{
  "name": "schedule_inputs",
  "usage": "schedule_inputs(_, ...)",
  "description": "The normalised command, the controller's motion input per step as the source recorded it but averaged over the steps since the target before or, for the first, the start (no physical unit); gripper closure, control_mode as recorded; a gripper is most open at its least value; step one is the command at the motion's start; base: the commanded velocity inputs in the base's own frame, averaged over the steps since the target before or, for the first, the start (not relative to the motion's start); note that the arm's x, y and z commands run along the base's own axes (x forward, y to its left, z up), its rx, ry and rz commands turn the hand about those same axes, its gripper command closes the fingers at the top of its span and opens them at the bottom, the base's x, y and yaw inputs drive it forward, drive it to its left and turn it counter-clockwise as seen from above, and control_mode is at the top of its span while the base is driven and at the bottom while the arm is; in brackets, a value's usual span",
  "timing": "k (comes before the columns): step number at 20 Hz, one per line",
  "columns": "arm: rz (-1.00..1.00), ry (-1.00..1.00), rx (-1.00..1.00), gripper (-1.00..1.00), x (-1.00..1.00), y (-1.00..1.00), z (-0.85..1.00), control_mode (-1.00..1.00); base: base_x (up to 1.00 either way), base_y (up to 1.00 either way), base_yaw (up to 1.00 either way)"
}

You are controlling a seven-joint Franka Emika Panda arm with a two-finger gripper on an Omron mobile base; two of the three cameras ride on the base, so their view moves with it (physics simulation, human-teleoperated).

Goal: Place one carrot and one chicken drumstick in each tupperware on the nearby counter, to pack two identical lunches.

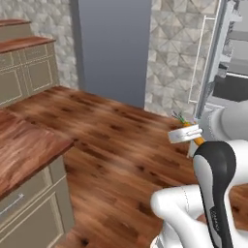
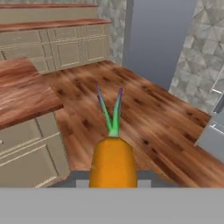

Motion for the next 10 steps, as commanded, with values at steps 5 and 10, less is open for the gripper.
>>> schedule_inputs(5,0.00,0.00,0.00,1.00,0.00,0.00,0.00,1.00,-1.00,0.62,0.55)
schedule_inputs(10,0.00,0.00,0.00,1.00,0.00,0.00,0.00,1.00,-0.72,0.92,0.51)
